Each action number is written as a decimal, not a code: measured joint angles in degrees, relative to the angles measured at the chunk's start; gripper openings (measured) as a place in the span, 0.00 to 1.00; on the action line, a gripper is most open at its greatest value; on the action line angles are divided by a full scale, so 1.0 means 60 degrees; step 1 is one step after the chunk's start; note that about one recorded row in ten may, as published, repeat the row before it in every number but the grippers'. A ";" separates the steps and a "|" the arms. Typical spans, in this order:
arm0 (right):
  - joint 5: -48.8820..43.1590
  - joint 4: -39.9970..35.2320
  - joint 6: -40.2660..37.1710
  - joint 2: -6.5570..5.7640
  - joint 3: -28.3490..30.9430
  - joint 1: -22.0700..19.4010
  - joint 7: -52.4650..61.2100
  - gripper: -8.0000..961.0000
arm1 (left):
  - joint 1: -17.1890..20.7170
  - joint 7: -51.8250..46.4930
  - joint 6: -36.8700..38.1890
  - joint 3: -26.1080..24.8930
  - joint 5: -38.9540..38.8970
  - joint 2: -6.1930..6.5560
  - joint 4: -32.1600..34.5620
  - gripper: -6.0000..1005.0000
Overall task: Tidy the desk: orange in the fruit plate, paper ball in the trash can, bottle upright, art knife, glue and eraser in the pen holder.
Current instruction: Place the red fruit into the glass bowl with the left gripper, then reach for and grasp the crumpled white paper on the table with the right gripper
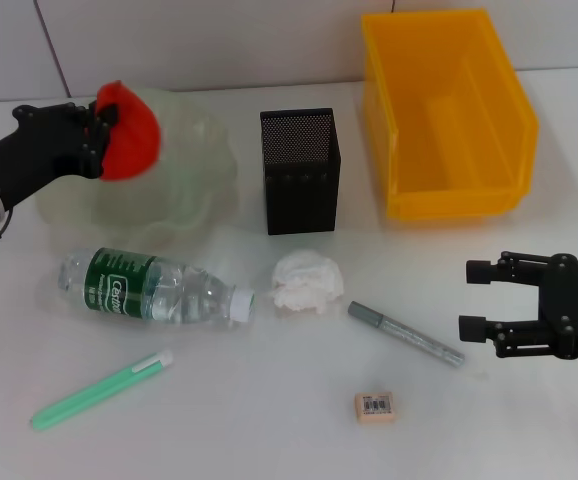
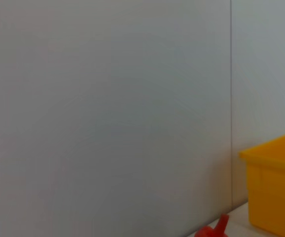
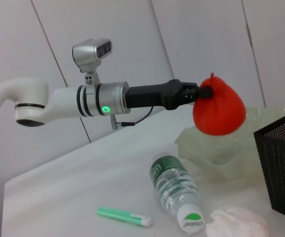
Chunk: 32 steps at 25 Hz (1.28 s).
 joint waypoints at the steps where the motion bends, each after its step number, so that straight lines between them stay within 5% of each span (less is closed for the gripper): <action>1: 0.0000 0.0003 -0.0001 0.0001 -0.0001 0.0003 -0.0012 0.87 | 0.0000 0.0000 0.0000 0.0000 0.0000 0.0000 0.0000 0.06; 5: 0.0000 -0.0026 -0.0008 0.0011 0.0013 -0.0001 -0.0030 0.87 | 0.0011 -0.0087 -0.0012 0.0132 -0.0076 -0.0042 -0.0011 0.07; 10: 0.0000 -0.0005 -0.0019 0.0004 0.0066 0.0011 0.0048 0.87 | 0.0120 -0.0269 0.0346 0.0155 -0.0129 -0.0019 0.0080 0.27; 21: 0.0723 -0.0680 -0.0013 -0.0015 0.0340 0.0135 0.1410 0.87 | 0.0973 -0.1492 0.2115 0.0262 -0.0015 0.0111 0.0868 0.51; 23: 0.0818 -0.1199 0.0018 -0.0064 0.0271 0.0315 0.2330 0.87 | 0.1520 -0.1573 0.3887 0.0557 0.0519 0.0253 0.1172 0.77; 25: 0.0804 -0.1860 -0.0061 -0.0103 -0.0002 0.0552 0.3257 0.87 | 0.1520 -0.1573 0.3887 0.0557 0.0519 0.0253 0.1172 0.81; 26: 0.0786 -0.2715 -0.0212 -0.0121 -0.0650 0.0835 0.4331 0.87 | 0.1965 -0.1583 0.5606 0.0676 0.1320 0.0338 0.1359 0.83; 32: 0.0383 -0.5288 -0.0254 -0.0159 -0.3012 0.1678 0.7080 0.87 | 0.2294 -0.1634 0.6689 0.0678 0.2469 0.0354 0.1356 0.86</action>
